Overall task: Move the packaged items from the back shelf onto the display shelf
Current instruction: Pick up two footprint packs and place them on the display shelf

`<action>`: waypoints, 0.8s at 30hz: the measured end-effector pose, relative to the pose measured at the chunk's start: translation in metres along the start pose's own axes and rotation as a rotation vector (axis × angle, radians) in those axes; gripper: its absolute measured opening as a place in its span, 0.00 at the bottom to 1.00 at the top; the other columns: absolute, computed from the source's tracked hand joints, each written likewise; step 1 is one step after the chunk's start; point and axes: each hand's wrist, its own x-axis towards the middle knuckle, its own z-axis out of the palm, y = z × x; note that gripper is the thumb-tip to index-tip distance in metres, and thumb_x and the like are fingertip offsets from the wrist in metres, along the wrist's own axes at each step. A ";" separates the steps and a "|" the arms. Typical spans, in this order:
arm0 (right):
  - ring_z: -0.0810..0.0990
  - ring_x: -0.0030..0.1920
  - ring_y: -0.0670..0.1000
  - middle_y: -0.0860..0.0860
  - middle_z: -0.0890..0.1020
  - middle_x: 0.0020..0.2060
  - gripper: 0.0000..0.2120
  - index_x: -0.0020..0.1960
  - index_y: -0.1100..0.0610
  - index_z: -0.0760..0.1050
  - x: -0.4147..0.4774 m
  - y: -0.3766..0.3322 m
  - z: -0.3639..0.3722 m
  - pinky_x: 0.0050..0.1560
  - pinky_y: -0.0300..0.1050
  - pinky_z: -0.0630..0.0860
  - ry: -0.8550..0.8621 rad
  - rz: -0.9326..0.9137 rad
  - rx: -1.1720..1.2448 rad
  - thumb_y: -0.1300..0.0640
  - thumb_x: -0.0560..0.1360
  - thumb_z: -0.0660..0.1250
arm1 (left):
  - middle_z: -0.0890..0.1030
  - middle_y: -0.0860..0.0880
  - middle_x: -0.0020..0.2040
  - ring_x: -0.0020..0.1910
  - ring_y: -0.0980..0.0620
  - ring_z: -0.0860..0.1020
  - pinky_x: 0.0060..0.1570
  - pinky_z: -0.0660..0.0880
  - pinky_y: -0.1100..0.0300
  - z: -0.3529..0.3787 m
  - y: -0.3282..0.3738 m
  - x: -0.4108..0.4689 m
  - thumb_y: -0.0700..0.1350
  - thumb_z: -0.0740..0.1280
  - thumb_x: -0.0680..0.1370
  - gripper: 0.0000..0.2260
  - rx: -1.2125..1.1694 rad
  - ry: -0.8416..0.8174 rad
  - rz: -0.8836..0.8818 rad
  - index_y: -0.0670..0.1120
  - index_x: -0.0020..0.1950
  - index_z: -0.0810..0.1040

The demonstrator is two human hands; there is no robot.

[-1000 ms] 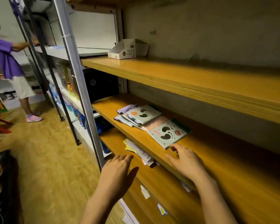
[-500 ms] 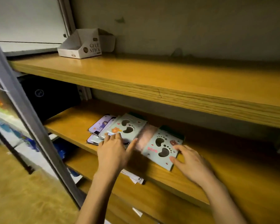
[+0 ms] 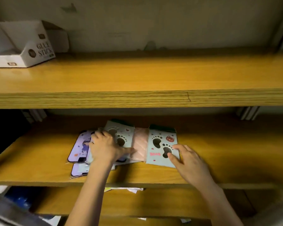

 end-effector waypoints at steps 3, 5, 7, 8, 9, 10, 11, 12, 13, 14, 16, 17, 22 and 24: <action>0.67 0.69 0.51 0.50 0.68 0.69 0.28 0.71 0.51 0.61 -0.001 -0.007 0.004 0.65 0.49 0.68 0.045 0.099 0.016 0.39 0.75 0.56 | 0.71 0.38 0.61 0.61 0.40 0.69 0.56 0.69 0.53 -0.003 -0.007 0.002 0.75 0.66 0.55 0.51 0.041 0.160 0.057 0.37 0.62 0.67; 0.67 0.69 0.54 0.52 0.68 0.70 0.34 0.71 0.53 0.61 0.000 -0.013 0.006 0.66 0.51 0.69 0.059 0.173 0.030 0.34 0.72 0.57 | 0.74 0.39 0.57 0.56 0.41 0.73 0.51 0.71 0.53 -0.005 -0.012 0.004 0.72 0.68 0.57 0.45 -0.035 0.173 0.086 0.38 0.59 0.69; 0.67 0.69 0.56 0.55 0.67 0.70 0.41 0.72 0.56 0.59 0.002 -0.020 0.008 0.67 0.53 0.68 0.052 0.242 0.042 0.30 0.68 0.57 | 0.76 0.38 0.55 0.54 0.39 0.76 0.47 0.73 0.52 -0.007 -0.018 0.009 0.66 0.71 0.61 0.37 -0.221 0.149 0.099 0.38 0.57 0.72; 0.64 0.71 0.57 0.56 0.64 0.72 0.44 0.73 0.57 0.56 0.003 -0.024 0.009 0.68 0.54 0.66 0.035 0.274 0.034 0.29 0.67 0.57 | 0.78 0.37 0.54 0.54 0.38 0.76 0.45 0.73 0.52 -0.009 -0.020 0.010 0.62 0.72 0.64 0.32 -0.315 0.146 0.118 0.38 0.55 0.73; 0.60 0.73 0.58 0.57 0.60 0.74 0.47 0.74 0.58 0.53 0.005 -0.027 0.011 0.69 0.54 0.62 0.012 0.301 0.020 0.28 0.67 0.57 | 0.78 0.37 0.53 0.53 0.37 0.77 0.44 0.73 0.51 -0.010 -0.023 0.011 0.58 0.72 0.67 0.27 -0.394 0.149 0.150 0.37 0.54 0.74; 0.56 0.74 0.59 0.57 0.55 0.75 0.50 0.75 0.59 0.49 0.007 -0.031 0.012 0.71 0.54 0.60 -0.014 0.321 0.003 0.27 0.66 0.56 | 0.79 0.36 0.52 0.52 0.37 0.77 0.44 0.73 0.51 -0.010 -0.026 0.012 0.55 0.71 0.69 0.24 -0.475 0.156 0.193 0.37 0.53 0.74; 0.52 0.75 0.59 0.58 0.50 0.76 0.52 0.76 0.59 0.45 0.009 -0.035 0.015 0.72 0.55 0.57 -0.042 0.338 -0.012 0.26 0.66 0.55 | 0.80 0.36 0.51 0.51 0.37 0.78 0.44 0.74 0.50 -0.009 -0.030 0.012 0.52 0.71 0.71 0.21 -0.577 0.157 0.234 0.37 0.53 0.73; 0.49 0.76 0.60 0.59 0.46 0.76 0.54 0.76 0.60 0.42 0.010 -0.039 0.017 0.72 0.55 0.55 -0.066 0.355 -0.028 0.25 0.65 0.53 | 0.81 0.37 0.50 0.49 0.37 0.79 0.45 0.76 0.49 -0.009 -0.033 0.011 0.50 0.71 0.71 0.19 -0.710 0.153 0.266 0.37 0.53 0.72; 0.48 0.76 0.60 0.60 0.44 0.76 0.55 0.76 0.61 0.40 0.012 -0.042 0.021 0.73 0.55 0.54 -0.081 0.369 -0.049 0.24 0.65 0.52 | 0.81 0.38 0.49 0.48 0.39 0.80 0.45 0.77 0.48 -0.008 -0.037 0.008 0.49 0.70 0.72 0.19 -0.854 0.140 0.282 0.37 0.53 0.71; 0.47 0.75 0.61 0.60 0.44 0.76 0.56 0.75 0.62 0.39 0.014 -0.045 0.024 0.73 0.55 0.53 -0.089 0.379 -0.087 0.23 0.65 0.51 | 0.81 0.40 0.48 0.47 0.42 0.80 0.44 0.78 0.48 -0.009 -0.041 0.003 0.48 0.70 0.72 0.18 -0.983 0.132 0.287 0.38 0.53 0.70; 0.50 0.75 0.62 0.60 0.48 0.76 0.57 0.75 0.63 0.39 0.015 -0.051 0.031 0.72 0.55 0.54 -0.089 0.387 -0.212 0.22 0.64 0.49 | 0.80 0.45 0.47 0.45 0.47 0.80 0.42 0.78 0.51 -0.009 -0.049 -0.009 0.46 0.69 0.72 0.17 -1.154 0.137 0.284 0.40 0.54 0.68; 0.53 0.74 0.62 0.60 0.51 0.75 0.58 0.75 0.63 0.40 0.016 -0.053 0.033 0.71 0.54 0.56 -0.082 0.391 -0.269 0.22 0.63 0.49 | 0.79 0.48 0.46 0.45 0.49 0.79 0.42 0.77 0.53 -0.008 -0.053 -0.014 0.45 0.69 0.73 0.16 -1.195 0.147 0.289 0.41 0.55 0.67; 0.58 0.71 0.62 0.61 0.57 0.72 0.63 0.75 0.63 0.44 0.033 -0.061 0.024 0.68 0.51 0.61 -0.119 0.458 -0.247 0.22 0.58 0.60 | 0.75 0.55 0.43 0.42 0.57 0.77 0.32 0.78 0.64 -0.003 -0.065 -0.031 0.42 0.68 0.73 0.14 -1.269 0.151 0.279 0.45 0.53 0.65; 0.58 0.71 0.62 0.62 0.57 0.72 0.63 0.75 0.62 0.46 0.038 -0.060 0.020 0.69 0.51 0.60 -0.149 0.491 -0.210 0.24 0.56 0.64 | 0.75 0.56 0.43 0.41 0.60 0.76 0.29 0.77 0.70 -0.001 -0.066 -0.037 0.42 0.68 0.73 0.14 -1.286 0.132 0.267 0.45 0.53 0.65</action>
